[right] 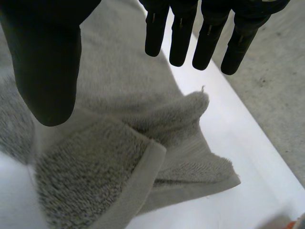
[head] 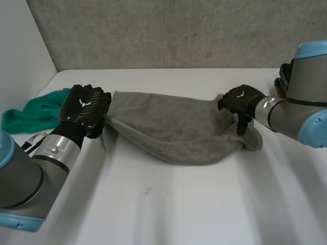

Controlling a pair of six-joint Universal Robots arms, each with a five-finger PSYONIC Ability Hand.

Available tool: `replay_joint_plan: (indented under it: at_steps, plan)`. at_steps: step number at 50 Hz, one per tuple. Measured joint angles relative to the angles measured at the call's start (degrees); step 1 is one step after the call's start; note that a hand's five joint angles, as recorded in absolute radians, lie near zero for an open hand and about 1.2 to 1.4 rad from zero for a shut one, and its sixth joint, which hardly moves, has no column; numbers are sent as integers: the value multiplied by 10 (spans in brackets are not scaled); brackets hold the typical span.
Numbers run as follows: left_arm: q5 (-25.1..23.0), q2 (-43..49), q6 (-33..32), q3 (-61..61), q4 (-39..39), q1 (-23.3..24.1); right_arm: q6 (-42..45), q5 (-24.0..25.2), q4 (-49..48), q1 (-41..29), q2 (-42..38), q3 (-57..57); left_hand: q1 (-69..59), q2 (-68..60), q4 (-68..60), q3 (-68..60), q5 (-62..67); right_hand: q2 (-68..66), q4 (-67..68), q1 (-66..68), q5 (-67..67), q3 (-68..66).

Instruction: Fold the laundry.

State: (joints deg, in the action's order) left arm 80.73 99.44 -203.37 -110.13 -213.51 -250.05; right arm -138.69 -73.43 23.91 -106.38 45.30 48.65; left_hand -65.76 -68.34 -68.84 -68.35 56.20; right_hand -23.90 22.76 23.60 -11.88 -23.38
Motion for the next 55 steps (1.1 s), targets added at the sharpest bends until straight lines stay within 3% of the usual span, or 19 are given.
replay_joint_plan:
  at_steps: [8, 15, 18, 20, 21, 26, 31, 39, 48, 55]
  plan:
    - [-1, 0, 0, -4, 2, -3, 59, -21, 26, 2, -93, -86, 0, 0, 0, 0, 0, -1, 2, 2, -21, -1]
    - [-1, -3, 0, -6, 4, -7, 73, -30, 30, 6, -112, -89, 0, 0, 0, 0, 0, -3, 8, 4, -28, -3]
    - [-1, -4, 0, -6, 4, -9, 73, -30, 30, 7, -111, -84, 0, 0, 0, 0, 0, -111, 123, 115, -127, -115]
    - [-1, -4, 0, -6, 4, -10, 73, -29, 29, 8, -109, -81, 0, 0, 0, 0, 0, -250, 248, 245, -251, -252]
    - [-1, -3, 0, -6, 4, -12, 73, -29, 29, 9, -107, -78, 0, 0, 0, 0, 0, -366, 372, 361, -376, -365]
    - [-1, -4, -2, -5, 5, -15, 72, -28, 29, 9, -89, -63, 0, 0, 0, 0, 0, -434, 454, 385, -430, -438]
    - [-1, -17, -8, -2, 19, -25, 69, -26, 32, 17, -9, -5, 0, 0, 0, 0, 0, -434, 457, 385, -437, -442]
    - [-5, -105, -23, 26, 81, -55, 77, -23, 36, 63, 197, 136, 0, 0, 0, 0, 0, -434, 458, 385, -451, -445]
    - [-44, -214, -22, 108, 176, -71, 69, -12, 49, 97, 390, 180, 0, 0, 0, 0, 0, -434, 458, 385, -455, -445]
    - [-69, -202, -22, 129, 227, -80, 61, -2, 58, 101, 432, 218, 0, 0, 0, 0, 5, -434, 458, 385, -459, -445]
